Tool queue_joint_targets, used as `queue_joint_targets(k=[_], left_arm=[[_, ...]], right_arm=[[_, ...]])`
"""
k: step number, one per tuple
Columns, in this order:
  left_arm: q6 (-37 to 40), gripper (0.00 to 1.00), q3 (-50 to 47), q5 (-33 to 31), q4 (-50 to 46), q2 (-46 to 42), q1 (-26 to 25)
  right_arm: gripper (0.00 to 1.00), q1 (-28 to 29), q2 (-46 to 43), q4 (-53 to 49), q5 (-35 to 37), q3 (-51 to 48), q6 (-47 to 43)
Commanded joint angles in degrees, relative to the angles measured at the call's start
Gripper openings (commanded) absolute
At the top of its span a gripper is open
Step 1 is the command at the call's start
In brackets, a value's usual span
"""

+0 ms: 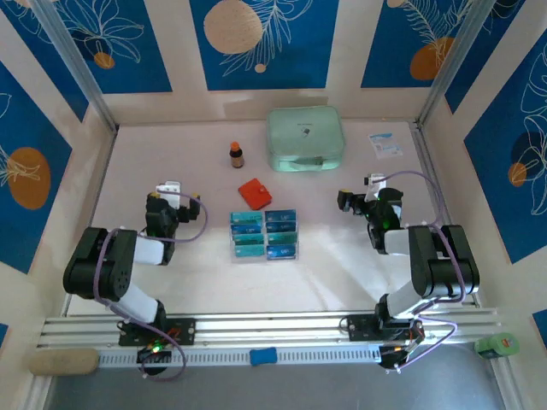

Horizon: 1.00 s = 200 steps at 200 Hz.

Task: Put the credit cards into the card holder
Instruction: Move the storage box to the middle-right of the table.

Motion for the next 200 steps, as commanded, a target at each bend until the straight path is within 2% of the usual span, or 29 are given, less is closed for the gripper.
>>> queue_joint_targets(k=[1,89,200], left_arm=[[-0.5,1.0,-0.52,1.12,1.65,-0.09,0.76],[-0.15,1.0,1.84,2.08,-2.92,-0.02,0.76],[-0.12,1.0,1.59,2.26,-2.55,-0.21,0.92]], right_arm=[[0.99,-0.29,-0.32,0.08,-0.84,0.96,-0.27],[0.99,-0.14,-0.4,0.38,-0.67,0.79,-0.33],[0.99,-0.41,-0.36,0.06,-1.02,1.0,-0.16]])
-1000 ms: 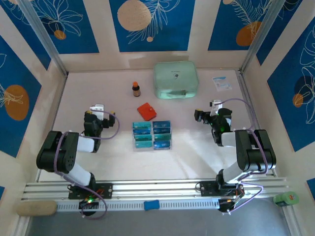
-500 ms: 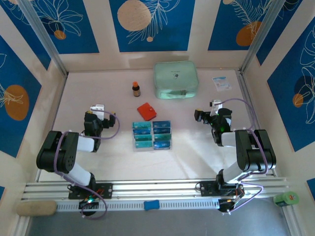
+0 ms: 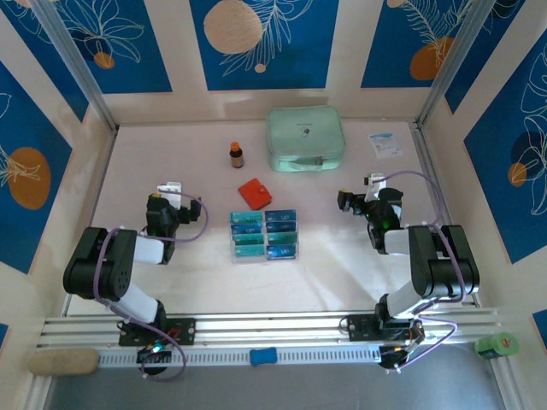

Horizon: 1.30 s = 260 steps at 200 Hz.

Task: Put the credit cards into the card holder
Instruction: Move the storage box to the middle-right of the table.

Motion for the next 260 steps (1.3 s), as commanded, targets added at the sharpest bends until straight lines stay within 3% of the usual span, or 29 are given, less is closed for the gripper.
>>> queue_joint_targets(k=[1,28,52,65,80,94,124,146,184,217,260], left_arm=[[-0.16,1.0,1.02,1.39,0.17,-0.2,0.86],[-0.17,1.0,3.34,1.04,-7.35,-4.13,0.84],[-0.95,1.0,7.57,-1.55,-19.44,-10.19,0.82],[-3.81,1.0,10.27,-3.03,-26.44,-13.18,0.77],[-8.16,1.0,13.34,-3.12,-35.28,-16.7,0.82],[-12.19,1.0,15.38,-2.39,-41.5,-19.27,0.74],[-20.07,1.0,16.92,-1.17,-49.9,-24.62,0.75],[-22.13,1.0,18.75,-0.11,-54.99,-27.7,0.75],[-23.69,1.0,24.26,-0.76,-61.15,-27.32,0.82],[-25.2,1.0,31.7,-3.27,-65.27,-22.28,1.37],[-26.23,1.0,41.84,-1.46,-70.71,-15.58,4.25]], right_arm=[[0.99,-0.38,-0.38,0.14,-1.0,0.91,-0.18],[0.99,0.23,-4.96,-1.96,0.14,0.58,-0.65],[0.99,2.9,-14.16,-17.33,3.51,4.18,-0.41],[0.99,2.59,-18.97,-28.2,5.74,8.28,8.36],[0.99,1.1,-22.76,-45.81,10.21,14.9,26.33],[0.99,-1.81,-24.63,-53.37,-0.9,18.76,28.64],[0.99,1.22,-29.36,-59.69,-10.69,20.3,28.33],[1.0,11.93,-32.52,-63.95,-8.76,20.75,28.7],[0.97,38.37,-29.12,-63.39,4.41,22.05,34.78],[0.95,57.03,-14.33,-62.11,15.28,29.87,36.98],[0.92,69.07,7.94,-64.37,17.98,47.91,35.21]])
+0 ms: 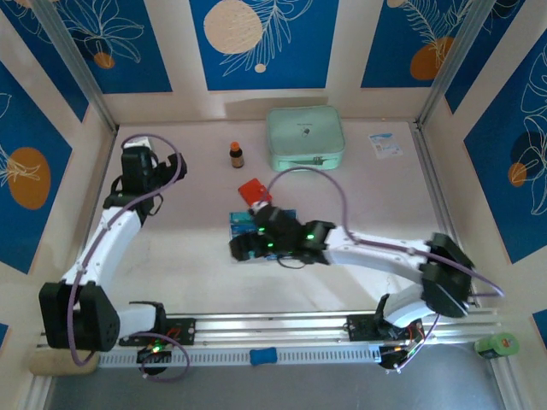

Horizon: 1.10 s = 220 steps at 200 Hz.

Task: Put the credit cards into the card holder
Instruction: Move the storage box to the middle-right of the table.

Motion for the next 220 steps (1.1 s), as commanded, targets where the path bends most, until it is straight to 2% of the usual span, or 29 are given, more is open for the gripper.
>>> queue_joint_targets(k=[1,44,100,148,220], left_arm=[[-1.55,1.0,5.21,0.57,-5.2,2.22,2.5],[-2.57,1.0,10.25,5.19,-7.8,4.32,7.09],[-2.02,1.0,8.87,7.26,-7.94,2.85,9.11],[-2.02,1.0,7.56,7.88,-6.86,2.75,9.3],[-1.32,1.0,6.47,8.42,-6.19,1.9,9.4]], right_arm=[[0.92,4.76,8.82,-2.44,5.0,9.89,-0.29],[0.92,8.44,24.34,-6.75,3.8,25.08,-2.57],[0.91,8.34,34.86,-11.07,7.22,32.89,-2.5],[0.91,5.77,35.64,-13.43,11.72,30.89,-0.56],[0.91,-1.42,29.26,-12.43,17.66,21.23,-0.33]])
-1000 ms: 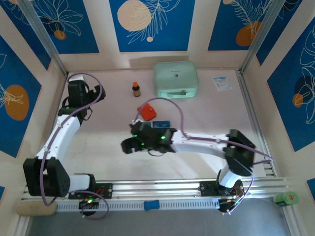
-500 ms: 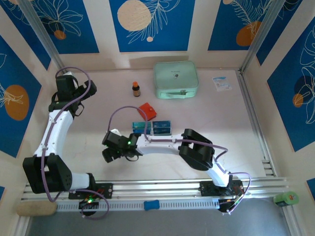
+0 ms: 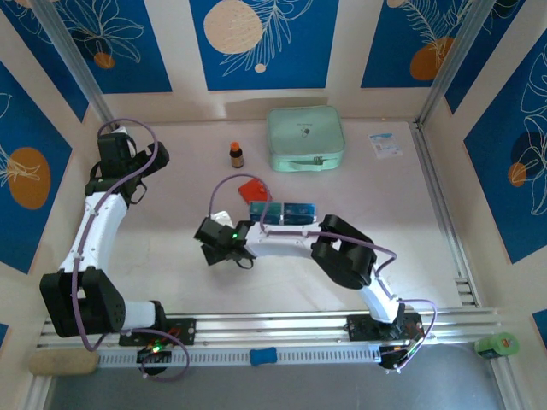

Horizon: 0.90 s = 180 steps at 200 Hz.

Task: Put the credit cards into the card holder
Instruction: Move the storage box to the middle-right of the table.

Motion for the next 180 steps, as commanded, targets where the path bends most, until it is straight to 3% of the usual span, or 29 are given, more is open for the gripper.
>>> queue_joint_targets(k=[1,90,146,180], left_arm=[[0.43,1.0,-1.14,1.11,0.65,-1.9,0.81],[-1.11,1.0,-4.59,5.07,1.07,-5.54,0.81],[-4.45,1.0,-7.28,12.46,0.41,-7.72,0.44],[-7.3,1.0,-10.48,14.99,0.63,-9.58,-2.63]], right_arm=[[0.91,-3.38,-3.77,-1.26,3.3,-4.19,1.1],[0.91,-16.29,-18.23,4.55,1.26,-21.95,-3.11],[0.91,-20.23,-32.69,9.54,-19.25,-24.51,-10.68],[0.92,-25.47,-39.66,5.11,-23.07,-24.36,-7.0]])
